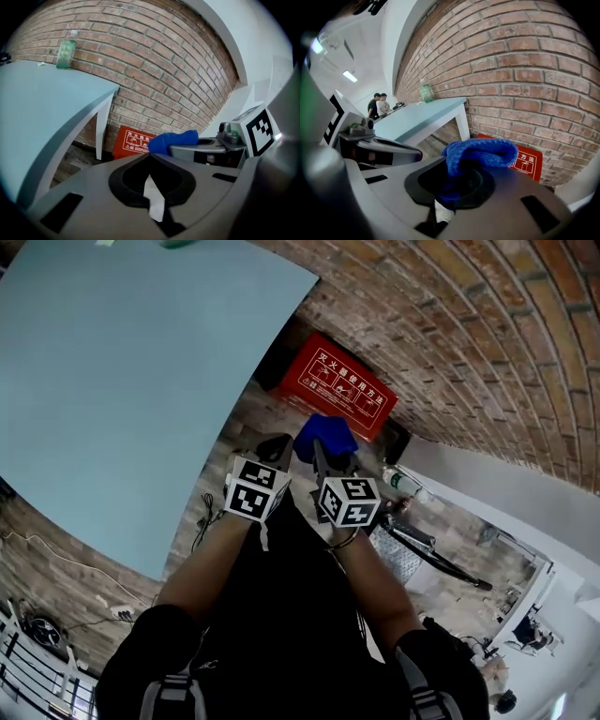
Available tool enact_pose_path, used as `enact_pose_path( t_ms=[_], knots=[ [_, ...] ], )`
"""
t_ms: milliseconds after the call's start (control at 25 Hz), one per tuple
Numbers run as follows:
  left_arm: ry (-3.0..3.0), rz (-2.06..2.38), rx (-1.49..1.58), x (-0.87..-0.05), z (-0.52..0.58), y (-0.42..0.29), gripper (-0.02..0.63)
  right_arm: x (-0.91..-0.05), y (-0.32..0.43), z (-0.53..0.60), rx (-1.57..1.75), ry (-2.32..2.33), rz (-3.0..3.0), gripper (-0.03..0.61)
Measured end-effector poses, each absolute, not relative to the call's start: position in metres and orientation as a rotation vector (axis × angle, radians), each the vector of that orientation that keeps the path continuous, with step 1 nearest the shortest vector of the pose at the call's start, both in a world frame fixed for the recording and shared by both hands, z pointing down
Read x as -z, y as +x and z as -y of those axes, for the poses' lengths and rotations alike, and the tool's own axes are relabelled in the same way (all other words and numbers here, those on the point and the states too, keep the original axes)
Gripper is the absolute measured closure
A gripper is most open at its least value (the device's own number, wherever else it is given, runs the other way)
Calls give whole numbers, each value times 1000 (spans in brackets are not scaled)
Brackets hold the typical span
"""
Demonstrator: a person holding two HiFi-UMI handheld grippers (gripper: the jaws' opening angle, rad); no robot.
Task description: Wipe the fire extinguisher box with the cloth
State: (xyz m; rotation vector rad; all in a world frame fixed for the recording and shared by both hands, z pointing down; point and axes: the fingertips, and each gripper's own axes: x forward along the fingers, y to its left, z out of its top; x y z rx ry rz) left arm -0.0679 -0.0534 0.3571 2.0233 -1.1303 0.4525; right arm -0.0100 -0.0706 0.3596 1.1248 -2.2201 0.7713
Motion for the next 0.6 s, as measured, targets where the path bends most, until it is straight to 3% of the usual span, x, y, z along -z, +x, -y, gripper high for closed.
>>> enact_pose_path(
  t_ms=[600],
  knots=[
    [1791, 1276, -471, -544, 69, -105, 617, -565, -71, 124, -675, 913, 2209, 532]
  ],
)
